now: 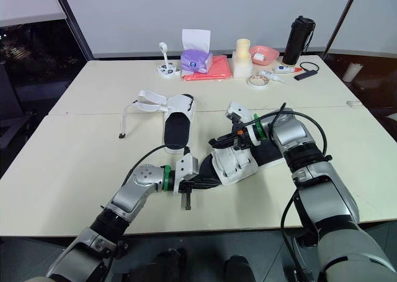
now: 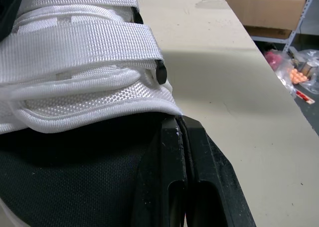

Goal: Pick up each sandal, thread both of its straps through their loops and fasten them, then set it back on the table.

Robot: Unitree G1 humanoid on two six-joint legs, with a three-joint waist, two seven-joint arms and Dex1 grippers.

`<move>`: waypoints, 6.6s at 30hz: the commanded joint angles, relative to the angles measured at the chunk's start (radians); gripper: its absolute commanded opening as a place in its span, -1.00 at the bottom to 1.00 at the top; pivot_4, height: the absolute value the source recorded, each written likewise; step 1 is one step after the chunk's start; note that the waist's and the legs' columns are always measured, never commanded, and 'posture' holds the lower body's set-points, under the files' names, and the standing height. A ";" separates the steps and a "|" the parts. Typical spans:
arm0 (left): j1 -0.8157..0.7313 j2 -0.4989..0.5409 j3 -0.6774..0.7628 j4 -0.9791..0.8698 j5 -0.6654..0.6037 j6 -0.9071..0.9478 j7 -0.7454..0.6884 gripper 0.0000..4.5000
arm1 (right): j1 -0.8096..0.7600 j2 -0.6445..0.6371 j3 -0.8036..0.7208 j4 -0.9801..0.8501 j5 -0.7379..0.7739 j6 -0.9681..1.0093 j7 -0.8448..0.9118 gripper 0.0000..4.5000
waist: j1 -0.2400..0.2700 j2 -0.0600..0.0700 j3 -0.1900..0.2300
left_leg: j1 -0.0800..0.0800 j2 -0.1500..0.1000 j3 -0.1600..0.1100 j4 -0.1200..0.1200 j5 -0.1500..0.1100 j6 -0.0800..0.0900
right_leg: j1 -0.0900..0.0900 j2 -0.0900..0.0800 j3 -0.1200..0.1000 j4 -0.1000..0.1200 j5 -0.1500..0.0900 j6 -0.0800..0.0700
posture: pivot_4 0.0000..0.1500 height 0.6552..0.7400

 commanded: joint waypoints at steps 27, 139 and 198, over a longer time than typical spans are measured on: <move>0.030 0.002 -0.037 0.030 0.034 0.014 -0.001 -1.00 | -0.078 0.109 -0.022 0.235 -0.244 -0.345 -0.287 0.94 | 0.003 0.001 -0.001 | 0.004 0.000 0.000 -0.002 0.000 -0.001 | 0.000 0.000 0.000 0.000 0.000 0.000 | 1.00 1.00; 0.002 0.161 0.268 -0.343 -0.287 0.308 0.159 -1.00 | -0.130 0.012 0.122 0.469 -0.884 -0.273 -1.183 0.05 | -0.028 0.008 0.004 | 0.000 0.000 0.002 -0.015 0.009 -0.012 | -0.009 0.001 0.006 0.003 0.000 -0.001 | 1.00 1.00; -0.646 0.095 -0.105 0.878 0.846 -0.385 1.113 0.95 | 0.553 0.265 -0.579 -1.299 0.300 0.965 -0.832 1.00 | 0.001 0.005 0.004 | -0.003 -0.001 0.003 -0.009 0.008 -0.008 | -0.016 0.000 0.003 0.016 0.000 0.000 | 1.00 1.00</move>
